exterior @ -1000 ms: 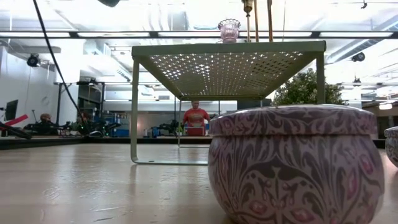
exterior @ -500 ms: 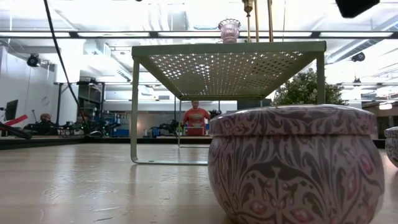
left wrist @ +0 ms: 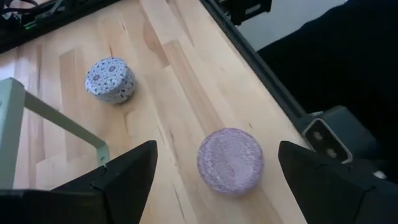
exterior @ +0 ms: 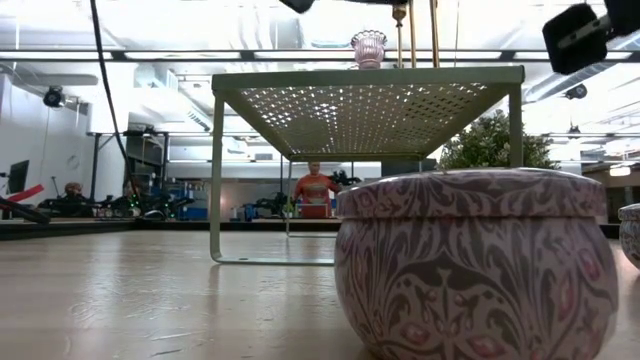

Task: Pick & Place candle stick holders
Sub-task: Put the purple patterned scented candle on the shelf aligned with the other blue patterned scented candle

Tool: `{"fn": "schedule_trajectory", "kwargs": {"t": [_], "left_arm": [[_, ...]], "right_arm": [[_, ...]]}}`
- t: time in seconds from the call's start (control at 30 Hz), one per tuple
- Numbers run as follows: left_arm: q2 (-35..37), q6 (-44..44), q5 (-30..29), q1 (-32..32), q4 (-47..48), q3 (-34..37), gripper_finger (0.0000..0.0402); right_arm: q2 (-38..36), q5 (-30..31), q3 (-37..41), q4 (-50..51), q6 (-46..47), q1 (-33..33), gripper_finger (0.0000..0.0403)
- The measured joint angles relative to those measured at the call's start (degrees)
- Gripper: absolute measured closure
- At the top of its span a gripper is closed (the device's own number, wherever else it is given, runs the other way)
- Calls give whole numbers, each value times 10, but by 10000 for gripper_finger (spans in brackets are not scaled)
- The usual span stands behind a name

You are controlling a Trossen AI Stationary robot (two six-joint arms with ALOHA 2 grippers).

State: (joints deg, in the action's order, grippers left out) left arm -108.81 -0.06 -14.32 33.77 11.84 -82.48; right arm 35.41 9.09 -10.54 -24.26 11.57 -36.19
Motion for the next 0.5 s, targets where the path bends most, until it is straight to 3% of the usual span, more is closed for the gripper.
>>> {"fn": "schedule_trajectory", "kwargs": {"t": [0.27,0.5], "left_arm": [[-39,0,65,-23,-2,-23,67],[-73,20,72,-27,-1,-31,67]], "right_arm": [[-65,0,55,-12,0,27,394],[-90,1,97,-27,7,50,394]]}}
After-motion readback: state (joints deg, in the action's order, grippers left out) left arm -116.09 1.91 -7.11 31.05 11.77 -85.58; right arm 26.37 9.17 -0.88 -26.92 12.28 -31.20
